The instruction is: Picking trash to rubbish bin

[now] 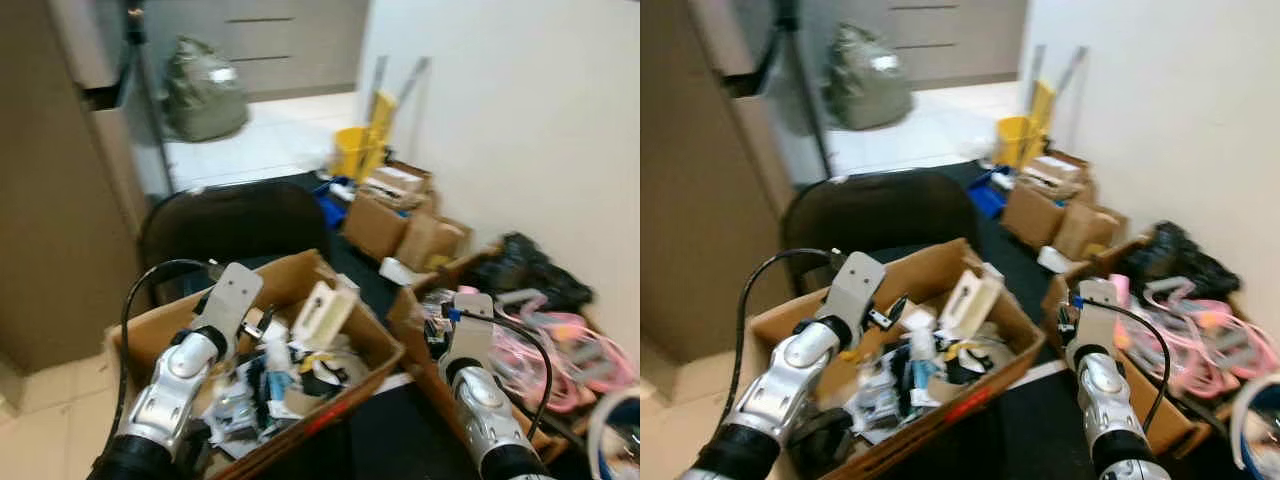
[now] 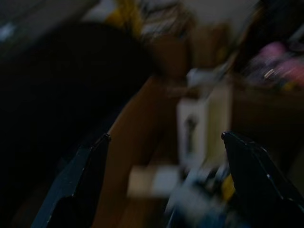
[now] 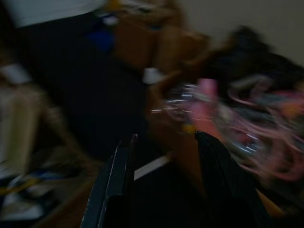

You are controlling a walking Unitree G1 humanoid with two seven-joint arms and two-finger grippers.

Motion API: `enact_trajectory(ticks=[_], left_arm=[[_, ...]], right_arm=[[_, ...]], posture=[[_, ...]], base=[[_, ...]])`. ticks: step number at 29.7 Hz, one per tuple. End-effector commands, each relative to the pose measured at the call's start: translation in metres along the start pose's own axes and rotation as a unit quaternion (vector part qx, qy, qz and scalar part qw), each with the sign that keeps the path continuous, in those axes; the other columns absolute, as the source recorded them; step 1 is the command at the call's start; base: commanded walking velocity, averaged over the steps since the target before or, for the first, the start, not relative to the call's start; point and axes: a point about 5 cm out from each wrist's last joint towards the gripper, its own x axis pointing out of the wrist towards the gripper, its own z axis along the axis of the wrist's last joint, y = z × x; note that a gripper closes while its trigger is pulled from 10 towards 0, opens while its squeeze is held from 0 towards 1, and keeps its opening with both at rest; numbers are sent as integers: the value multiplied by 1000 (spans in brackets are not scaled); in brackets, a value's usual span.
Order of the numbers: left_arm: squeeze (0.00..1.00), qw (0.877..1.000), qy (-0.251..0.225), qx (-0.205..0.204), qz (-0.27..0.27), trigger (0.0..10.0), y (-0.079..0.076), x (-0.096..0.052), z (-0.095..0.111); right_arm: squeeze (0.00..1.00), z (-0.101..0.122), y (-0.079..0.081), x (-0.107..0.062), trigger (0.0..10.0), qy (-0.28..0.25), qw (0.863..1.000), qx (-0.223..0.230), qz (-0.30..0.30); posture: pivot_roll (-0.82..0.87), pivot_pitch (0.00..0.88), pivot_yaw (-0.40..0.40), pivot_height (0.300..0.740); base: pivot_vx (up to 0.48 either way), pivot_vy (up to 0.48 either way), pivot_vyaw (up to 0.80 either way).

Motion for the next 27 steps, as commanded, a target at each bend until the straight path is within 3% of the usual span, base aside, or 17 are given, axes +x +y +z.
enact_trajectory(ticks=[1,15,27], left_arm=[[0,1000,4,5,9,10000,0,0,-4],[0,1000,2,5,16,10000,-2,1,-7],[0,998,10,-38,43,10000,5,1,-12]], right_arm=[[0,0,4,0,10000,2,1000,10,-4],[0,-3,6,-3,10000,8,1000,7,-14],[0,-13,4,-12,10000,21,999,-3,-24]], posture=[[-66,41,-25,740],[-68,45,-26,740],[-71,53,-16,740]], base=[[0,0,-800],[0,0,-800],[0,0,-800]])
